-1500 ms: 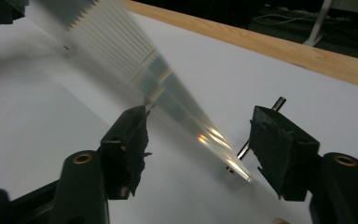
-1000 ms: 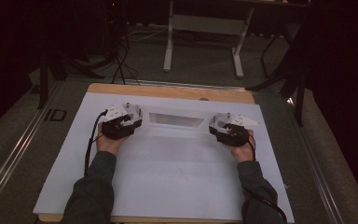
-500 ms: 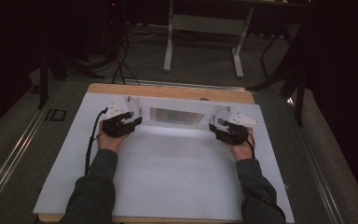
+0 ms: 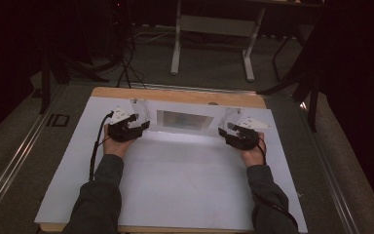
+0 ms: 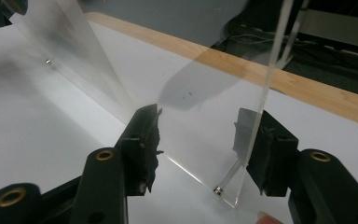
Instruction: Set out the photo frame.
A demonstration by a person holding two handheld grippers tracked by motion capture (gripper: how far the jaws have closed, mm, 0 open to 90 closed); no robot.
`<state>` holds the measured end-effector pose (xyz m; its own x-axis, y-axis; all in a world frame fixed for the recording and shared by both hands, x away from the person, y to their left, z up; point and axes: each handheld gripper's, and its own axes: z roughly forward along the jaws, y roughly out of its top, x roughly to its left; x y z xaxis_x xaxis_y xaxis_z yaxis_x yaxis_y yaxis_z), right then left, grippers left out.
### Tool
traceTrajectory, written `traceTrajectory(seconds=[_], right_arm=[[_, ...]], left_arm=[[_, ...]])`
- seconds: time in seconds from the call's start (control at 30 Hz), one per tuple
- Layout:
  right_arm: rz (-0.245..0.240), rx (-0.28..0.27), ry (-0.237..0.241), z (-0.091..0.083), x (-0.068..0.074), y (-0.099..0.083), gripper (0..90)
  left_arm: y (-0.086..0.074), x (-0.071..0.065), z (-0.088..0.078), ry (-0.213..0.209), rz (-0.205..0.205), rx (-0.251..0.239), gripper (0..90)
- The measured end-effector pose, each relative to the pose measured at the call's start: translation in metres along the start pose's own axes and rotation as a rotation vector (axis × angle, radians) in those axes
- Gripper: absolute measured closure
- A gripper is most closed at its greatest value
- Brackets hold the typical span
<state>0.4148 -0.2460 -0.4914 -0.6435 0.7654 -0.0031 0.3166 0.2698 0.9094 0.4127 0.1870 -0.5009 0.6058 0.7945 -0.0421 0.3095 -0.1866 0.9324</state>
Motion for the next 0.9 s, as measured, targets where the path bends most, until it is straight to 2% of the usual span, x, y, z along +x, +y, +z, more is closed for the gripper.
traceTrajectory(seconds=[0.13,0.33,0.4,0.67,0.9], right_arm=[[0.002,0.003,0.003,0.000,0.000,0.000,48.1],[0.015,0.001,-0.003,0.001,0.000,0.001,48.0],[0.017,0.001,-0.004,0.001,0.000,0.001,48.0],[0.016,0.008,-0.004,0.001,-0.001,0.002,48.0],[-0.007,0.017,-0.037,0.003,0.001,0.006,48.3]], left_arm=[[0.002,-0.002,0.004,-0.015,-0.002,0.001,37.8],[0.001,-0.005,0.005,0.012,-0.013,-0.009,37.6],[0.000,-0.009,0.004,0.034,-0.016,-0.011,37.9],[0.002,-0.010,0.002,0.043,-0.013,0.008,39.6],[0.006,-0.012,0.004,0.069,-0.021,0.014,39.8]])
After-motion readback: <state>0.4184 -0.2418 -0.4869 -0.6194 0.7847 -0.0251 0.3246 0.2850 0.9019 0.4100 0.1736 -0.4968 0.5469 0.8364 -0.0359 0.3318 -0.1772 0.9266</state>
